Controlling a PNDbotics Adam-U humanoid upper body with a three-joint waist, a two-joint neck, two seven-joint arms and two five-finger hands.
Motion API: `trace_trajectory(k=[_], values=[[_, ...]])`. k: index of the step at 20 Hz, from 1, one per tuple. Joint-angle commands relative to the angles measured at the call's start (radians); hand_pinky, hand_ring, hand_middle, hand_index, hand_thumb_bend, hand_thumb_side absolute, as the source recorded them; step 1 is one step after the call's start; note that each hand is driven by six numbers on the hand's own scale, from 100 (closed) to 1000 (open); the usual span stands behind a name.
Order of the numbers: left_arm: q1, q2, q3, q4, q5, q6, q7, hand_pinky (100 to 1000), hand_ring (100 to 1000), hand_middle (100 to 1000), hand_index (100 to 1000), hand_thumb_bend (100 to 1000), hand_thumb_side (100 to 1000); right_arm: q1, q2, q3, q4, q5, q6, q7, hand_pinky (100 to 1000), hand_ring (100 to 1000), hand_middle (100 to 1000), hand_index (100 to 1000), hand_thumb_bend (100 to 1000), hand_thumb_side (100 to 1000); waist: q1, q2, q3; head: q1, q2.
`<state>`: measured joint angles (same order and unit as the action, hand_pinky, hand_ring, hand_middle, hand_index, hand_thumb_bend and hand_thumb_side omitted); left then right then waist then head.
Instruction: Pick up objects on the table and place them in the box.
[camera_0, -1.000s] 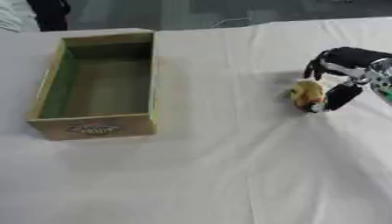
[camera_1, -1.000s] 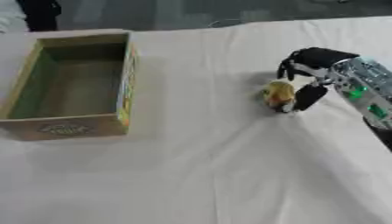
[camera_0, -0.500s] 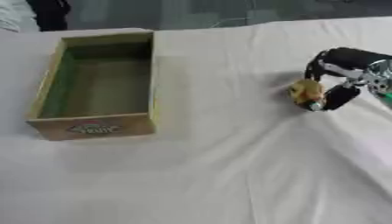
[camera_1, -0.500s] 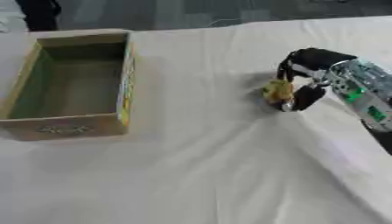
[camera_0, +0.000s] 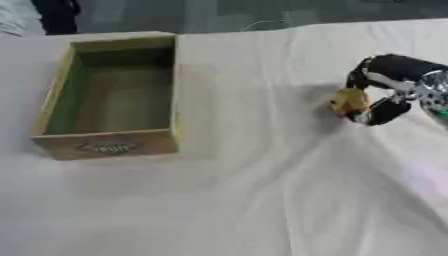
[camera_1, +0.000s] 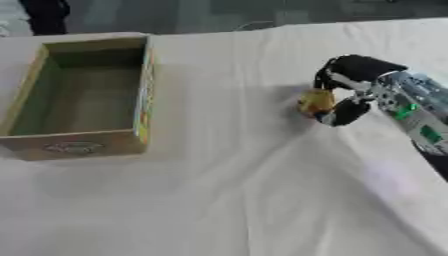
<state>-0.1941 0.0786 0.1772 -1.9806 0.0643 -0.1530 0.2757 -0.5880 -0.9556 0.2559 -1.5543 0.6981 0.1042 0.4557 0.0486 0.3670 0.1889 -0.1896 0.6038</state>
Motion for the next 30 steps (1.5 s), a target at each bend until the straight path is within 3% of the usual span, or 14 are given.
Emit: trace_trajectory(k=[1, 11, 19, 22, 30], values=[[-0.007, 0.012, 0.003, -0.019, -0.005, 0.0, -0.005, 452, 508, 493, 800, 100, 971, -0.007, -0.044, -0.026, -0.038, -0.015, 0.015, -0.004, 719, 659, 511, 642, 138, 112, -0.004, -0.021, -0.003, 0.003, -0.011], [-0.008, 0.016, 0.004, -0.019, -0.003, 0.001, -0.005, 453, 509, 494, 800, 100, 971, -0.018, -0.05, -0.054, -0.105, -0.034, 0.055, -0.022, 715, 628, 489, 618, 100, 100, -0.011, -0.033, -0.006, 0.006, -0.013], [-0.005, 0.02, 0.002, -0.019, -0.001, 0.003, -0.007, 453, 510, 494, 799, 100, 971, -0.111, -0.042, -0.057, -0.156, -0.053, 0.05, -0.032, 716, 617, 483, 607, 100, 100, -0.018, -0.044, 0.0, -0.004, -0.008], [-0.003, 0.019, -0.002, -0.019, 0.002, 0.007, -0.01, 453, 510, 494, 799, 100, 972, -0.186, -0.002, -0.037, -0.152, -0.055, 0.041, -0.019, 718, 608, 478, 601, 100, 100, -0.019, -0.05, 0.005, -0.014, -0.005], [0.001, 0.019, -0.01, -0.019, 0.008, 0.009, -0.019, 453, 510, 494, 799, 100, 971, -0.428, 0.19, 0.007, -0.043, -0.013, 0.017, 0.021, 722, 594, 471, 595, 100, 100, -0.023, -0.057, 0.036, -0.058, 0.008]])
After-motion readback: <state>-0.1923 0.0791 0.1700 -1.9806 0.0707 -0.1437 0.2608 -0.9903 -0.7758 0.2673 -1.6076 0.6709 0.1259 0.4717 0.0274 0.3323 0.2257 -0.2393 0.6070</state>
